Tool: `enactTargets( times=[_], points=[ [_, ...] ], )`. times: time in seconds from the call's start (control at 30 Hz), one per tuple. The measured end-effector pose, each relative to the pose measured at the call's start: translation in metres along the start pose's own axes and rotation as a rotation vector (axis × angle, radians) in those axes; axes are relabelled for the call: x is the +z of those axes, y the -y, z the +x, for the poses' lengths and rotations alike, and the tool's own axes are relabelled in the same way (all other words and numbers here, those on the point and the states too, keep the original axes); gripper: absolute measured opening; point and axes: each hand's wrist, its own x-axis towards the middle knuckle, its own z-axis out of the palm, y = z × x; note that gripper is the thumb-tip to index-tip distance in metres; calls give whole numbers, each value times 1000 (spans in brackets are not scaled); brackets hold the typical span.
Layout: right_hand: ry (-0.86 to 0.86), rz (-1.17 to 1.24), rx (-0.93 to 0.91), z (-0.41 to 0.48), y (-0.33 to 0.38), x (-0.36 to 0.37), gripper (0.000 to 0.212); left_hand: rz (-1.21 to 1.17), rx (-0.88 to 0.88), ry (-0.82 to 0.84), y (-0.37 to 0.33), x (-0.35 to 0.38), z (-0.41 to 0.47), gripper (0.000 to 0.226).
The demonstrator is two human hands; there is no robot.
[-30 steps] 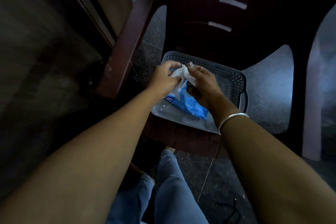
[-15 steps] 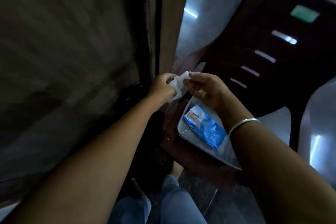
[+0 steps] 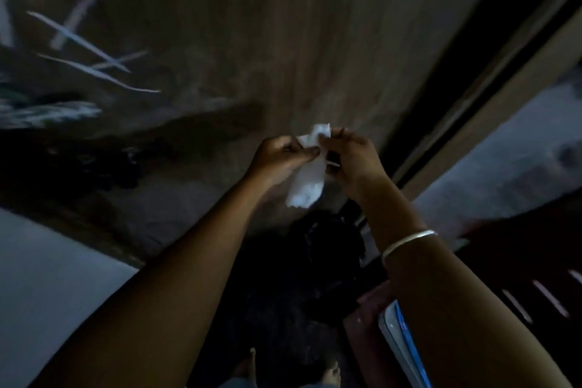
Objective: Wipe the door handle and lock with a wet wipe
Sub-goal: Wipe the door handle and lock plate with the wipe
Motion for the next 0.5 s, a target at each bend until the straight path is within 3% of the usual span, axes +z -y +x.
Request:
enactTargets(
  times=[0.3,0.5],
  points=[
    [299,-39,-181,-38,18,131,18,-139,140,-233,-29,-122,-60,30],
    [447,-157,-192,-54,28,166,16,6,199,-460,-47,-160,-93,12]
  ],
)
